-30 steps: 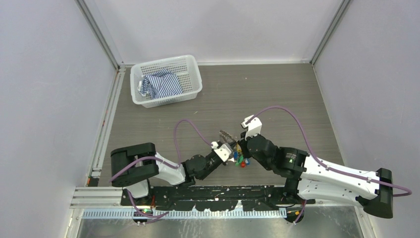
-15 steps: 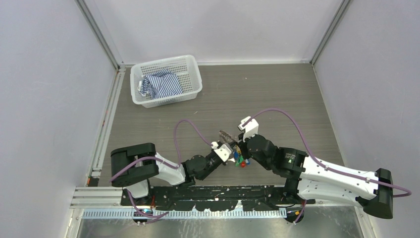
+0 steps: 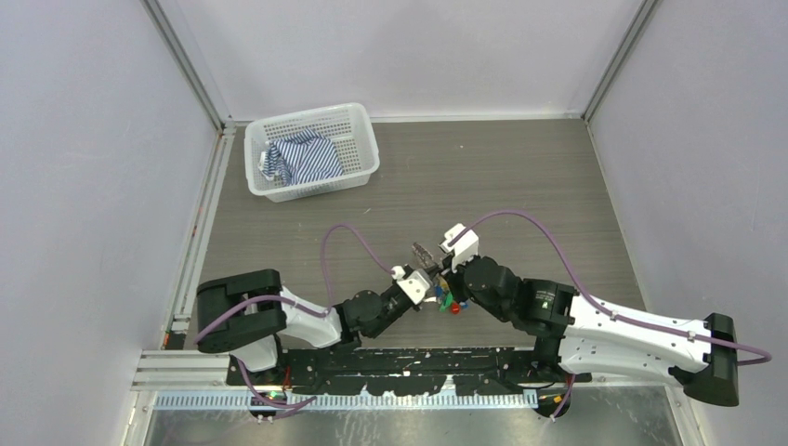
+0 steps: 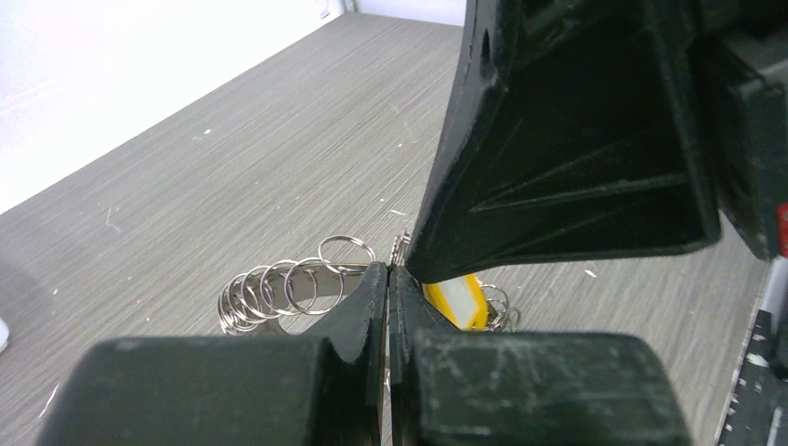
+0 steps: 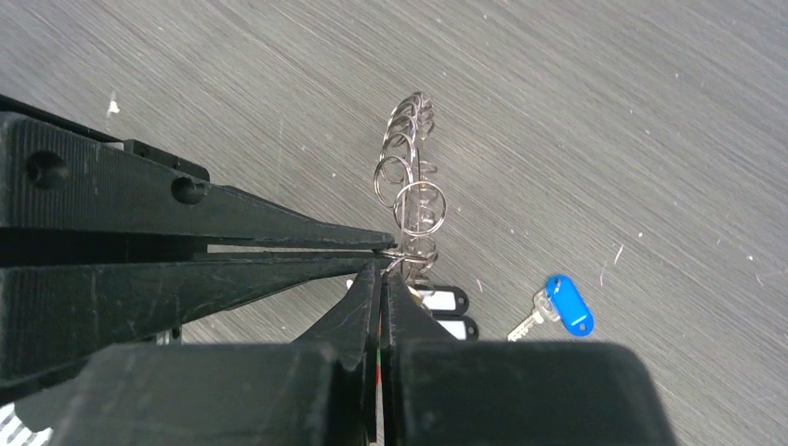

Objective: Remove the keys from the keyring

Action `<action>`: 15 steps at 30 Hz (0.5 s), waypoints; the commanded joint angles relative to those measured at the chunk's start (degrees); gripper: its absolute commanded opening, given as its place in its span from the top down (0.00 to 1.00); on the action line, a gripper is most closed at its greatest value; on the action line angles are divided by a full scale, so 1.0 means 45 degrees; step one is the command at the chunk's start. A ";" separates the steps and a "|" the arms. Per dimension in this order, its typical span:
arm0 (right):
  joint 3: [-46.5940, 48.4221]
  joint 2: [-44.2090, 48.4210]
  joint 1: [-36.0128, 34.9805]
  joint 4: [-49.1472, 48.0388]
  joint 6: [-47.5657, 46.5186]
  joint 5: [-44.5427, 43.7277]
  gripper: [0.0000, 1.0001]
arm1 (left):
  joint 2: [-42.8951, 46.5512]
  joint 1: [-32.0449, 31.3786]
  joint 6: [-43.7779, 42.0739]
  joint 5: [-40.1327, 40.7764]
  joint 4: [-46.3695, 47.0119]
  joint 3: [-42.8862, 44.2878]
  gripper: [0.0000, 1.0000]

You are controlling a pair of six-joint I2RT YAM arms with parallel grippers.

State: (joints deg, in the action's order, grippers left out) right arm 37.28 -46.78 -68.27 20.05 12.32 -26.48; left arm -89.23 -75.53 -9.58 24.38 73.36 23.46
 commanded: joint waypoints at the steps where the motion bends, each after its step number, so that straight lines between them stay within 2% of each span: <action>1: -0.0211 0.0393 -0.0266 -0.0761 -0.0614 0.1092 0.99 | 0.1316 -0.0010 0.0106 -0.1561 0.1920 -0.0090 1.00; 7: -0.0644 0.1184 -0.0684 -0.1341 -0.2237 0.1096 0.99 | 0.1883 -0.0009 0.0388 -0.2488 0.1920 -0.0636 1.00; 15: 0.0014 0.0771 -0.1041 -0.0652 -0.4591 0.1872 0.99 | 0.2679 -0.0121 0.0029 -0.2762 0.0967 -0.0664 1.00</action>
State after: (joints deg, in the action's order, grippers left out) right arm 34.87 -42.13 -71.81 17.17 -1.87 -22.59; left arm -81.58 -75.33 -9.02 15.57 71.61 18.79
